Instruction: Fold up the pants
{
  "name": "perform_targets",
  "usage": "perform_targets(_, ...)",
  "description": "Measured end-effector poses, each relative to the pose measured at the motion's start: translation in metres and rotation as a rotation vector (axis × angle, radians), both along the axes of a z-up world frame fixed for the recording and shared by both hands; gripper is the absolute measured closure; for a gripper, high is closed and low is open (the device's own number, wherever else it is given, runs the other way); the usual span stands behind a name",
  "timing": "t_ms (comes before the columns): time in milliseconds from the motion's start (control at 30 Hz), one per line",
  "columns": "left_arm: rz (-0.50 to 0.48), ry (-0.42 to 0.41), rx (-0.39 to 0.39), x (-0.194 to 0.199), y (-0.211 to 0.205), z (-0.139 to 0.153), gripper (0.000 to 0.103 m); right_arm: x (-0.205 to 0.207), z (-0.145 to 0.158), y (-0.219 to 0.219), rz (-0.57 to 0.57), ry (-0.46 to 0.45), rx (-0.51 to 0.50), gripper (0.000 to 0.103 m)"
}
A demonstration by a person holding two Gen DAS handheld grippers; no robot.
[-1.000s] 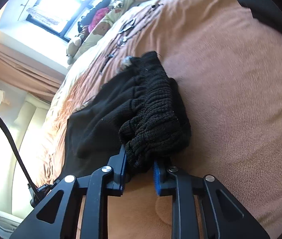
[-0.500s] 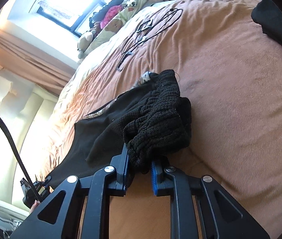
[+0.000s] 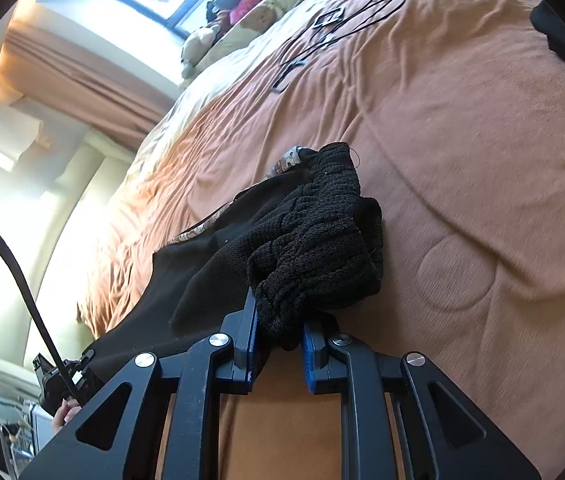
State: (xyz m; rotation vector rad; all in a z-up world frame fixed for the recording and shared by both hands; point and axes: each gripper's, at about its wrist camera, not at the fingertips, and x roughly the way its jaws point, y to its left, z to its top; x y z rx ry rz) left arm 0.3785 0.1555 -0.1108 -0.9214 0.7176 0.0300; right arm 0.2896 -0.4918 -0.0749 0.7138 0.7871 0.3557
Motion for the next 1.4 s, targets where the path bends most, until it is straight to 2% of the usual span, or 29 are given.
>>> perform_targets(467,0.066,0.02,-0.021,-0.098,0.028,-0.002,0.095,-0.015,0.009,0.003,0.101,-0.01,-0.054,0.09)
perform_targets(833,0.085,0.081,-0.036,-0.151,0.043,-0.027,0.095,-0.036,0.008,0.014,0.161,0.011,-0.113,0.09)
perform_targets(1000,0.065,0.155,-0.037,-0.148,0.046,-0.056,0.093,-0.037,-0.001,0.029,0.177,0.074,-0.282,0.078)
perform_targets(1133,0.051,0.175,-0.038,-0.146,0.046,-0.067,0.092,-0.05,0.019,0.029,0.175,0.01,-0.371,0.055)
perform_targets(1167,0.05,0.179,-0.039,-0.146,0.046,-0.069,0.089,-0.052,0.025,0.029,0.175,-0.009,-0.384,0.049)
perform_targets(1267,0.057,0.173,-0.053,-0.145,0.047,-0.073,0.078,-0.052,0.049,0.034,0.192,-0.067,-0.434,0.047)
perform_targets(1300,0.063,0.167,-0.053,-0.146,0.048,-0.073,0.073,-0.055,0.049,0.037,0.202,-0.078,-0.446,0.047)
perform_targets(1400,0.081,0.148,-0.051,-0.149,0.048,-0.075,0.07,-0.049,0.054,0.057,0.245,-0.113,-0.523,0.047)
